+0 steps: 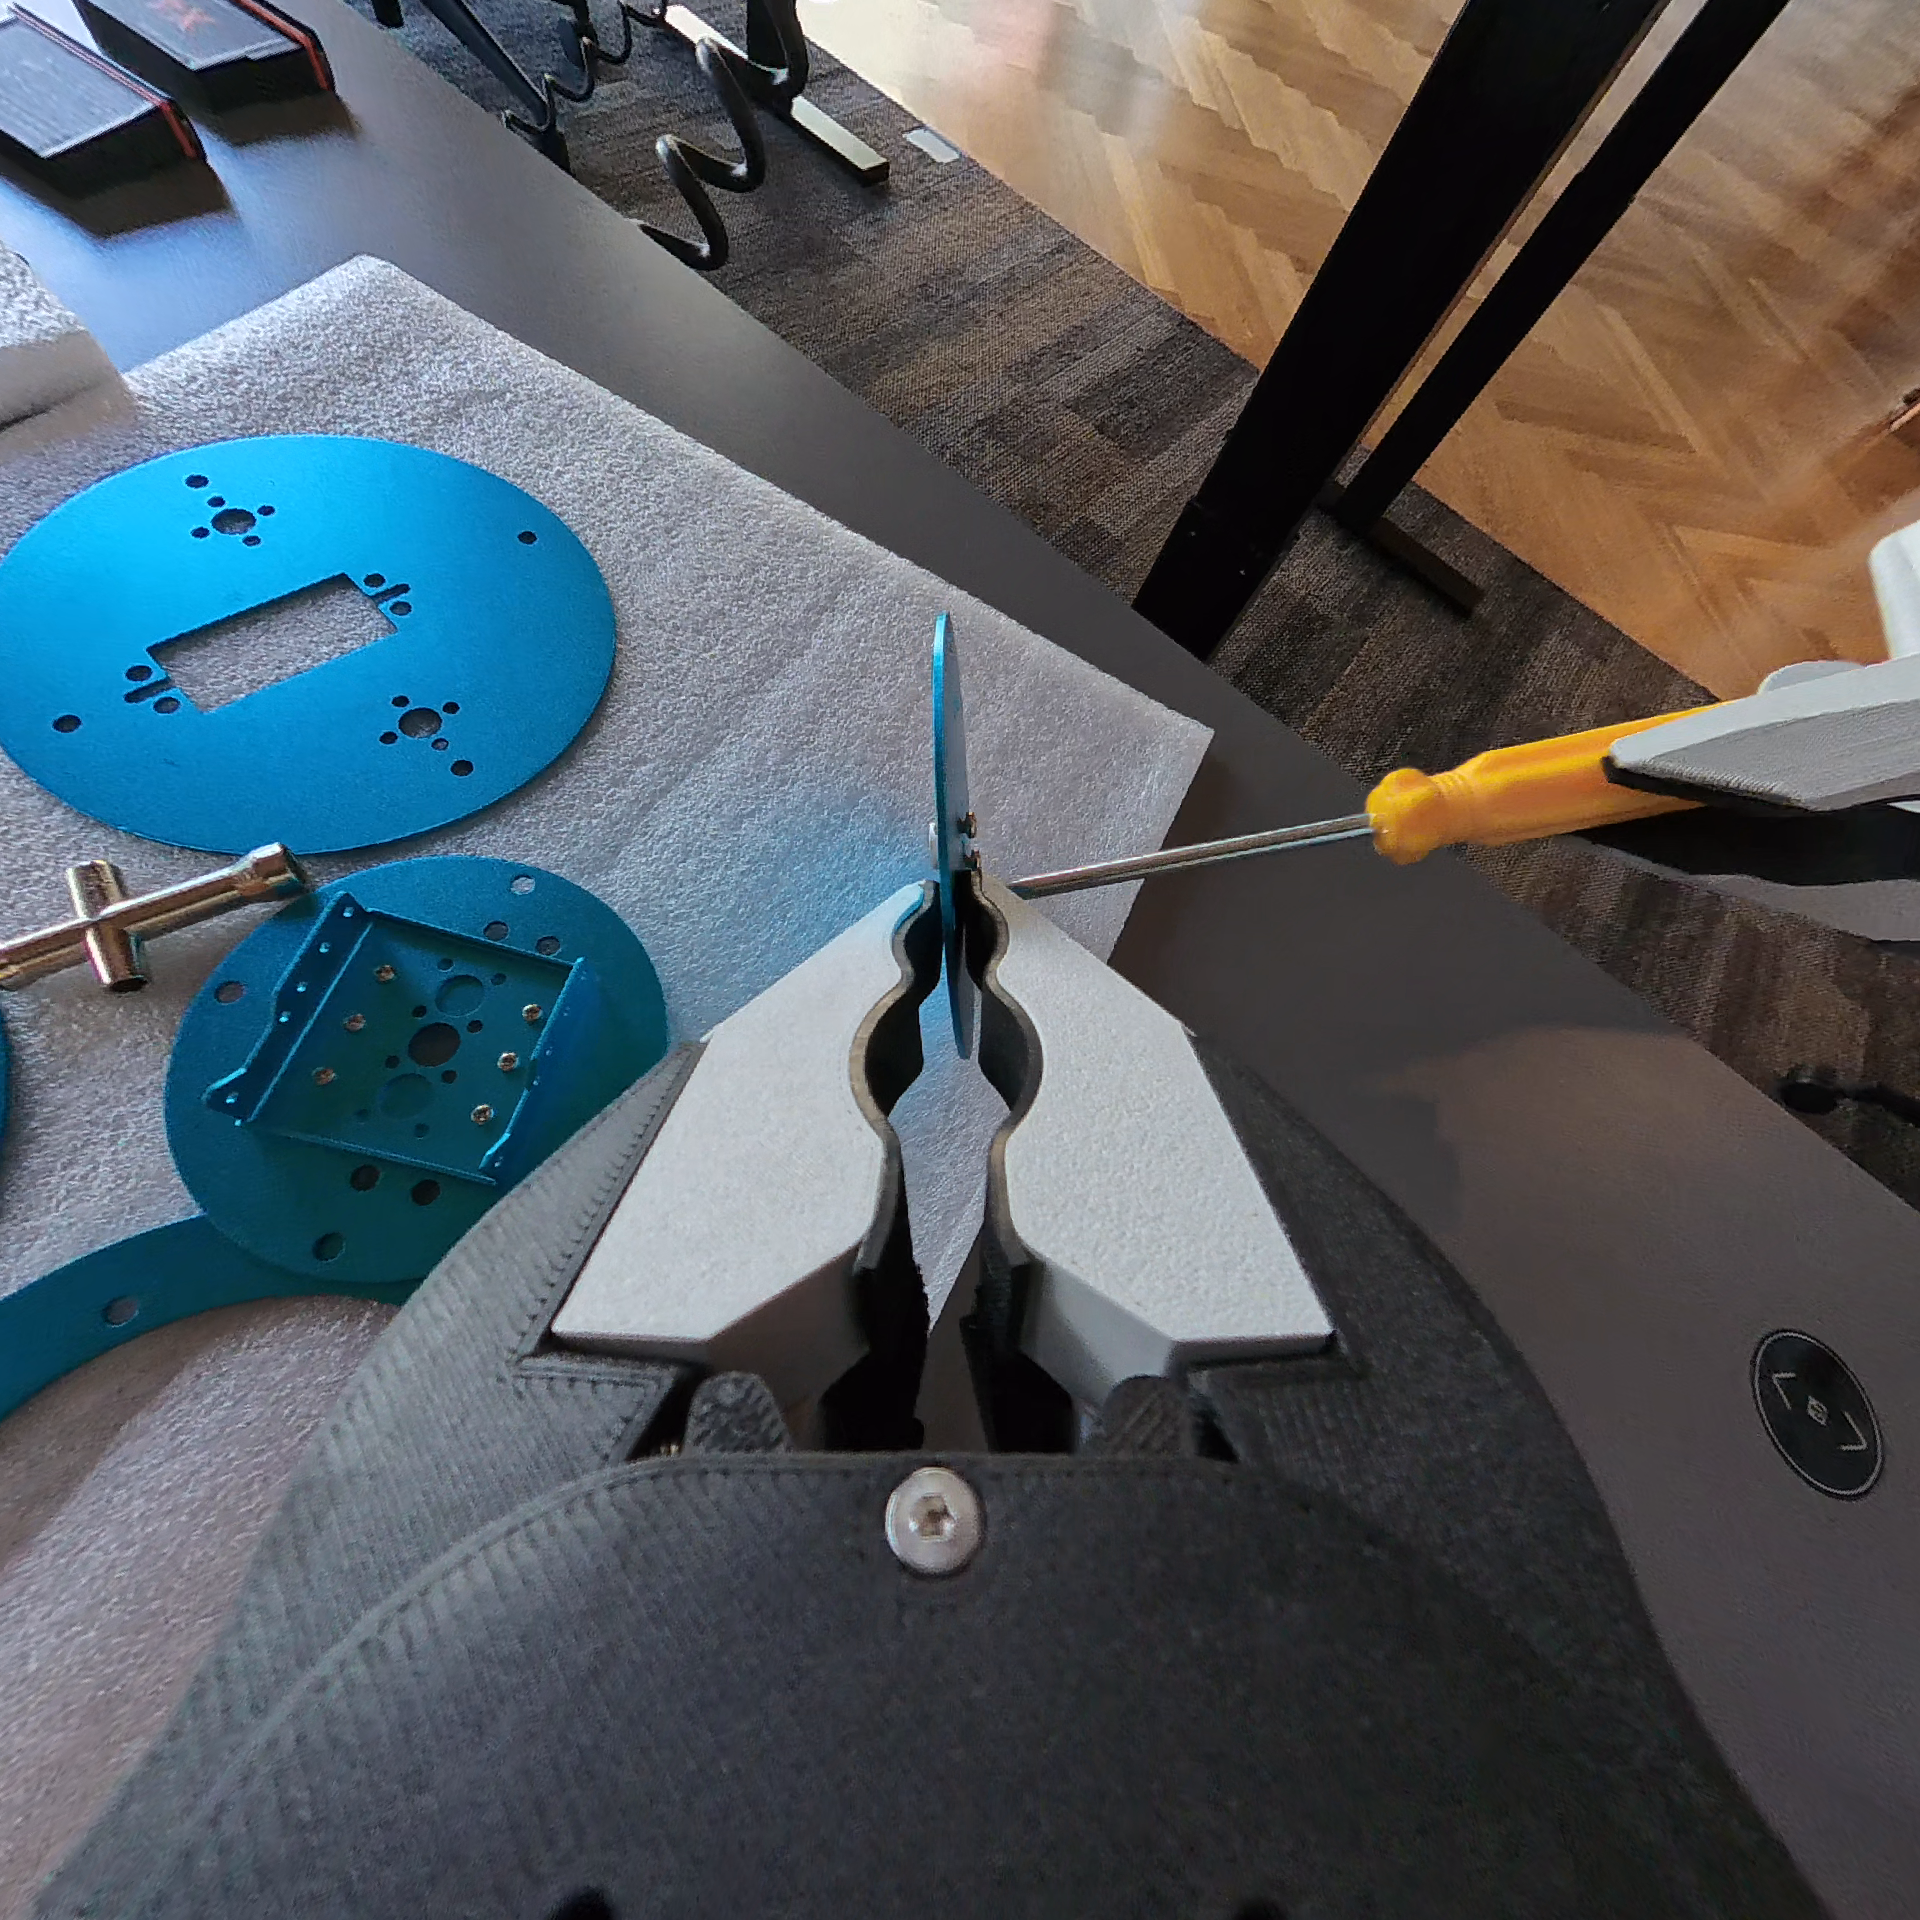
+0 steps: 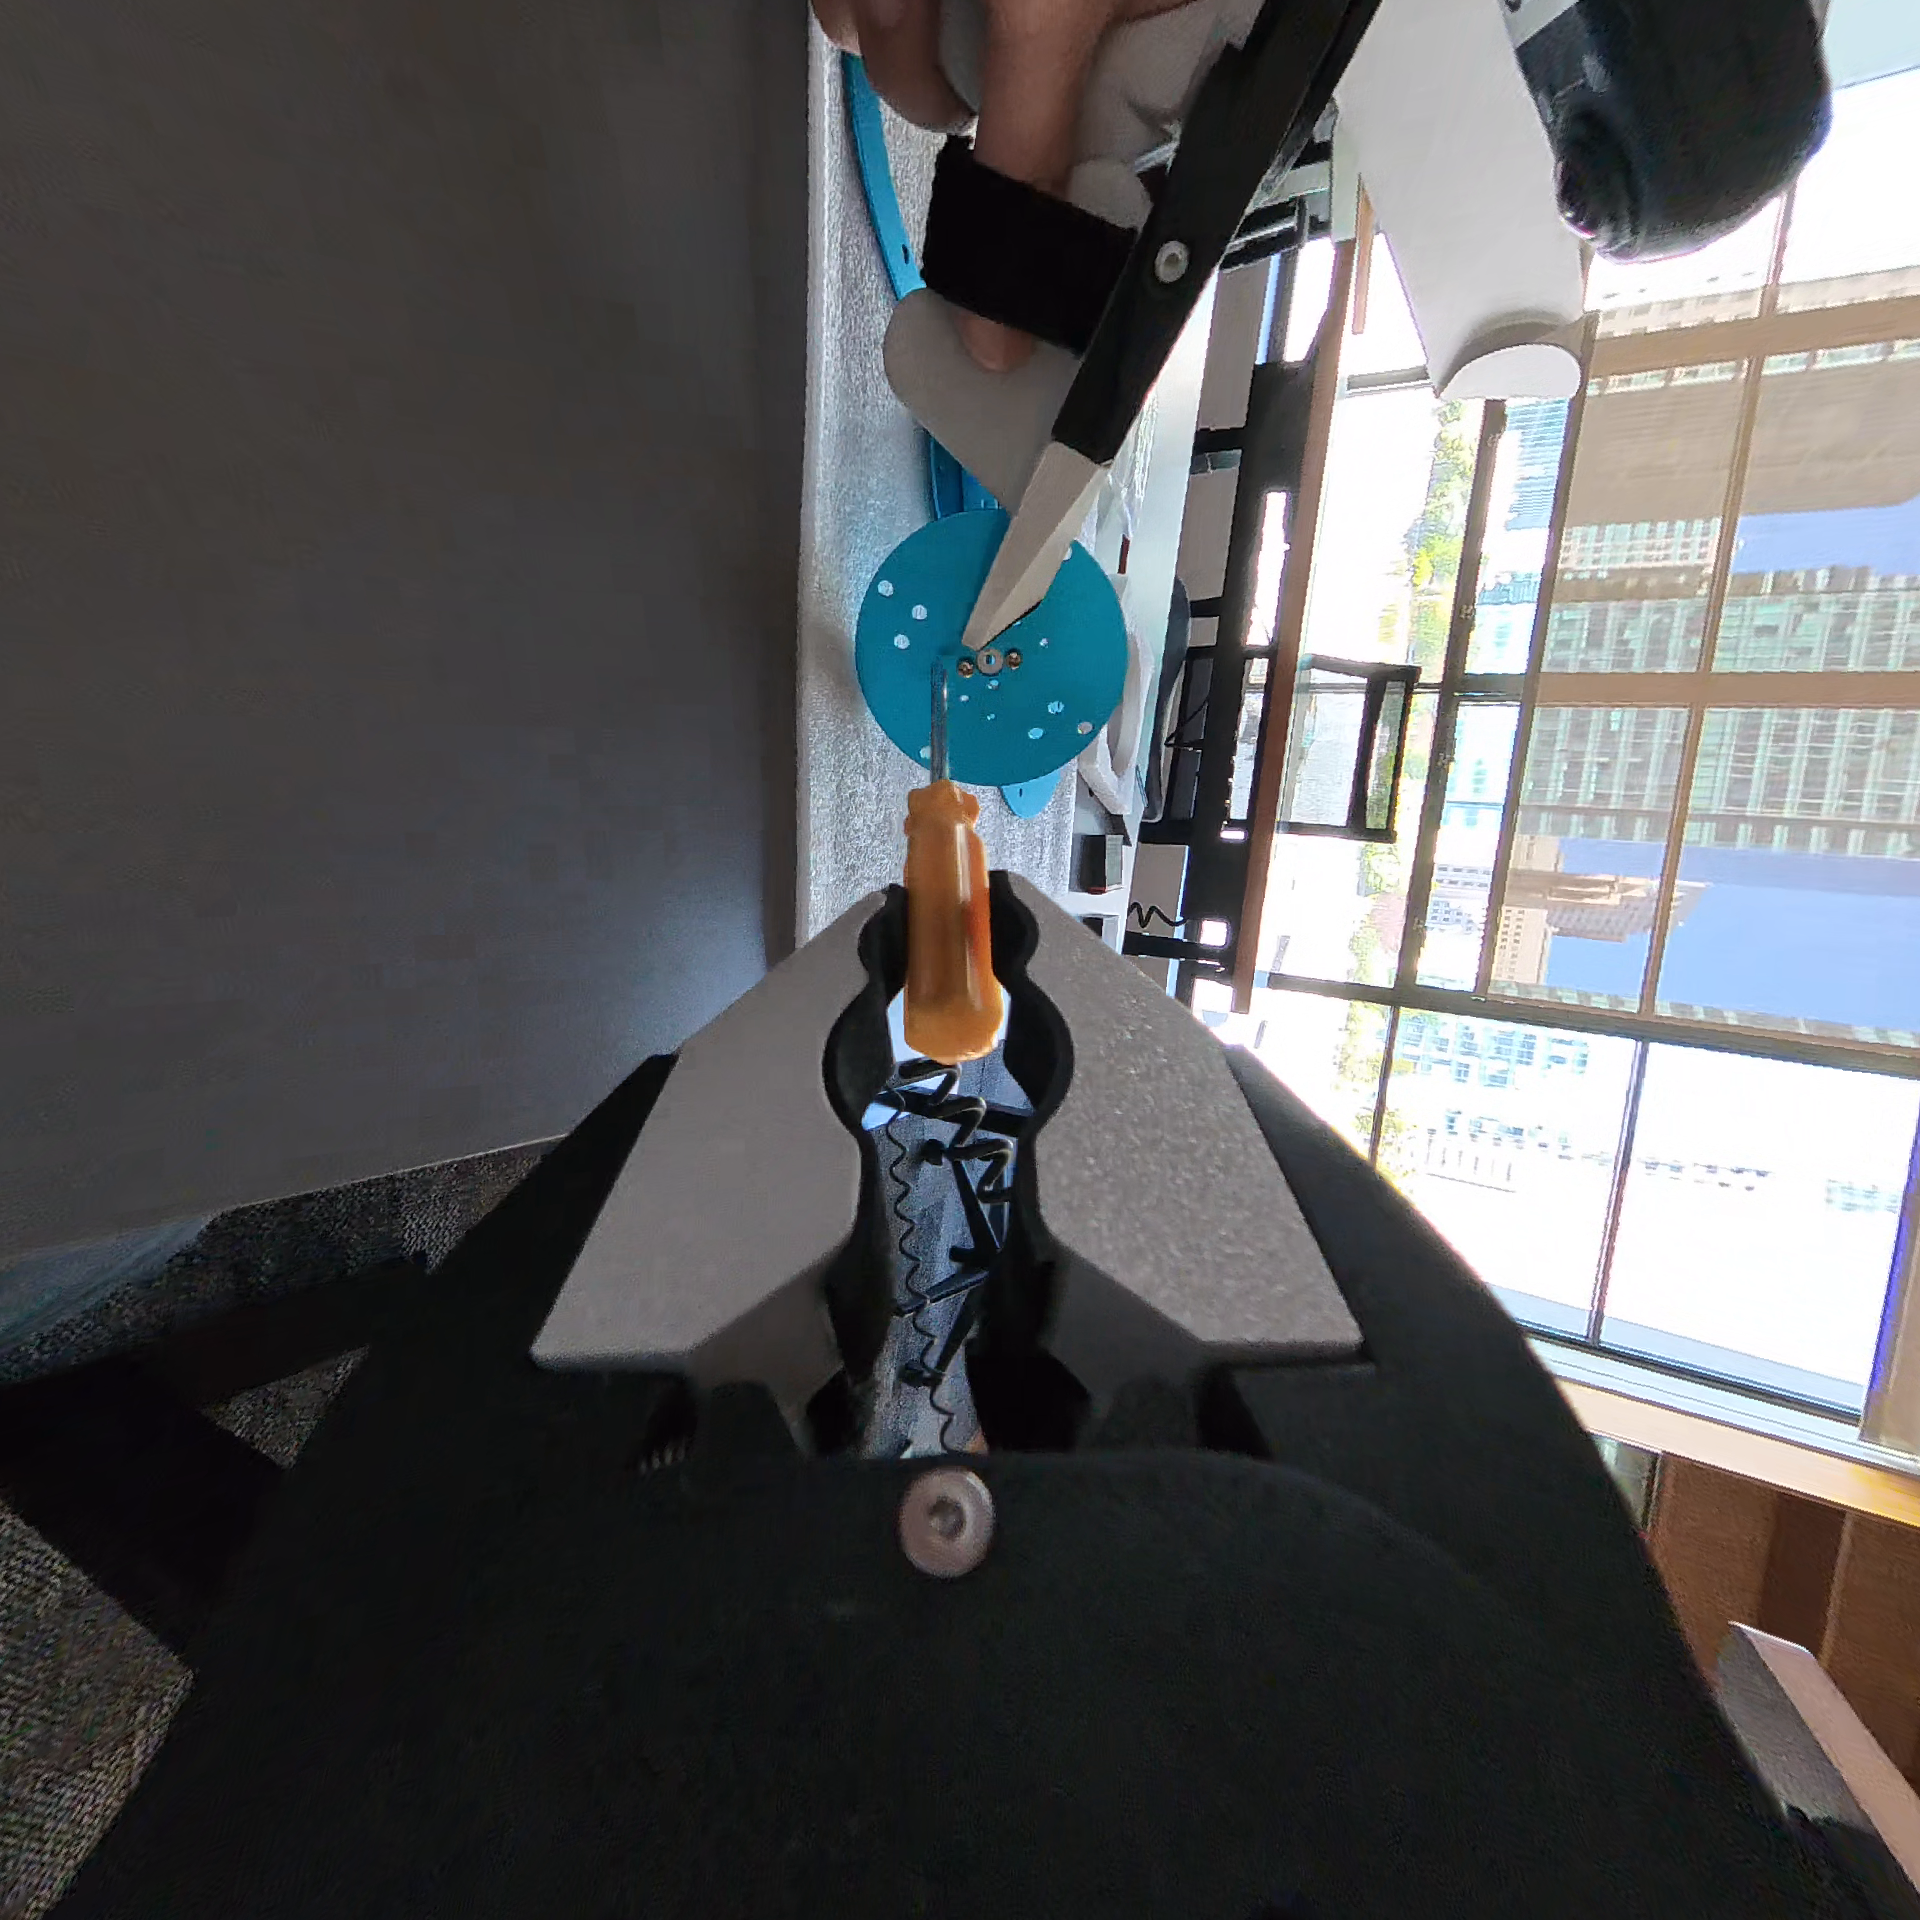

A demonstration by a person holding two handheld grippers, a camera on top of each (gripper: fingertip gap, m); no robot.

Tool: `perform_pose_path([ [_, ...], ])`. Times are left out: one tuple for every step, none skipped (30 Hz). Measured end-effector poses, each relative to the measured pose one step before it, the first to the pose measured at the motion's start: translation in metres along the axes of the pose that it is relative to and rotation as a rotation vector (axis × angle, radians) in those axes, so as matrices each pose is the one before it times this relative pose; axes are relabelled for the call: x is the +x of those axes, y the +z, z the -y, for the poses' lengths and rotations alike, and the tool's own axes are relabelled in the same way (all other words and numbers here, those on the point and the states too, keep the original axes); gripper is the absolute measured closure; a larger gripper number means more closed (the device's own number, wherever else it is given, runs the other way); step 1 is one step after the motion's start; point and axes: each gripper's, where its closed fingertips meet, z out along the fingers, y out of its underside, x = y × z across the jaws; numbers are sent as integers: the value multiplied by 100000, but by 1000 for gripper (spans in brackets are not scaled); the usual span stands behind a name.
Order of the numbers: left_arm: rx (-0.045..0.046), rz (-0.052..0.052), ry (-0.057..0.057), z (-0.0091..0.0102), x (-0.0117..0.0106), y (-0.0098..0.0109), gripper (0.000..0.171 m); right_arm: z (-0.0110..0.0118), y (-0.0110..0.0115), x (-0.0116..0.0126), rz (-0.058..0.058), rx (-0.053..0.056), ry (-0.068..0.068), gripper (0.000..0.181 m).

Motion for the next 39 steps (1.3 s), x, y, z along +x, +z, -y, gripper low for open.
perform_pose_path([
  [54, -138, -320, -4, -27, 12, 169, 19, -55, 65, -390, -28, 579, 167],
  [45, -146, -239, 8, -5, 6, 169, -72, 25, 20, -313, -496, 561, 167],
  [24, -92, -154, 6, -6, 11, 169, -97, 44, 29, -608, -619, 107, 167],
  [13, -46, -2, -3, -5, 8, 169, 35, 5, 24, -590, 110, -3, 167],
  [15, -4, 61, -2, 5, 0, 169, 68, -1, -41, 26, 306, 358, 167],
  [10, 8, 33, -2, 6, -1, 169, 13, 7, 16, -208, -175, 544, 167],
  [12, 1, -4, -3, -3, -7, 169, -28, 18, 69, -369, -358, 286, 167],
  [18, -12, -26, -6, 10, -9, 169, -30, -6, 90, -344, -282, 83, 167],
  [24, 32, 20, 3, -6, 2, 169, 2, -13, 137, -611, 48, 109, 167],
  [33, -1, 37, 5, 10, 9, 169, -2, 14, 16, 309, 113, 308, 167],
  [22, 14, 30, 4, 8, 8, 169, -16, 56, -48, 528, 155, 435, 167],
  [14, 55, 54, -2, -2, -1, 169, -60, 72, -21, 134, 41, 267, 167],
  [-12, -4, 51, 3, 0, 8, 169, -67, 71, -28, 90, -123, -137, 167],
  [46, -64, 35, 3, 16, 2, 169, 9, 13, 25, -166, 216, -462, 167],
  [8, -27, 63, 1, -1, 1, 169, 30, 12, 49, -122, 201, -12, 167],
  [-57, 126, 181, -7, -18, 3, 169, 12, 18, 7, 199, -48, 373, 167],
  [-17, 13, -25, 1, -9, 0, 169, 11, 16, 1, 66, -100, -369, 167],
  [4, -168, -138, 8, 15, 3, 169, 10, -1, 31, -235, -233, -1978, 167],
  [-91, -179, -68, -5, 24, 3, 169, 69, -29, 32, -481, -110, -4091, 167],
  [-138, 28, 32, 11, 20, 12, 169, 100, -35, 15, -699, -210, -6301, 167],
  [-187, 308, 205, -3, -13, 5, 169, 91, -16, -4, -924, -523, -7938, 167],
  [-256, 623, 441, -9, -28, 5, 169, 94, 23, -22, -1121, -404, -8035, 167],
  [-237, 925, 506, -22, -71, 1, 169, 25, 74, -16, -819, -391, -4960, 167],
  [-86, 970, 313, -15, -81, 1, 169, -64, 123, -10, 343, -523, 2180, 167],
  [64, 727, -124, -10, -67, 4, 169, -96, 111, 33, 1606, -261, 9751, 167],
  [199, 282, -481, 6, -26, 10, 169, -87, 63, 59, 2330, -43, 14428, 167],
  [298, 158, -613, 15, -3, 9, 170, -71, 22, 88, 2329, 10, 17804, 167],
  [323, 426, -454, 14, 12, 11, 169, -161, 24, -89, 3104, -570, 19887, 167],
  [364, 624, 61, 18, 58, 16, 169, -220, 7, -177, 3247, -78, 19126, 167],
  [288, 840, 756, 31, 100, 18, 169, -346, -39, -67, 2410, 110, 18690, 167],
  [91, 1205, 1462, 23, 118, 13, 169, -462, -14, -140, 3430, -15, 18929, 168],
  [99, 1497, 2024, 21, 112, 18, 169, -408, -24, -160, 4700, 945, 20125, 168],
  [131, 1669, 2225, 28, 128, 17, 169, -374, -26, -220, 6453, 1208, 19712, 168],
  [171, 1660, 2401, 31, 133, 12, 169, -377, -32, 15, 6261, 584, 18539, 168],
  [155, 1630, 2715, 35, 143, 31, 169, -104, -116, 249, 5799, 1973, 18940, 168],
  [128, 1455, 3050, 35, 146, 39, 169, 62, -170, 316, 5925, 2865, 19510, 168],
  [75, 1267, 2912, 37, 128, 32, 169, 6, -155, 237, 6511, 1905, 19870, 167],
  [32, 885, 2336, 26, 145, 32, 169, -92, -127, 341, 6012, 1281, 20280, 167],
  [7, 521, 2010, 22, 150, 52, 169, -28, -154, 341, 5720, 2004, 18369, 167],
])
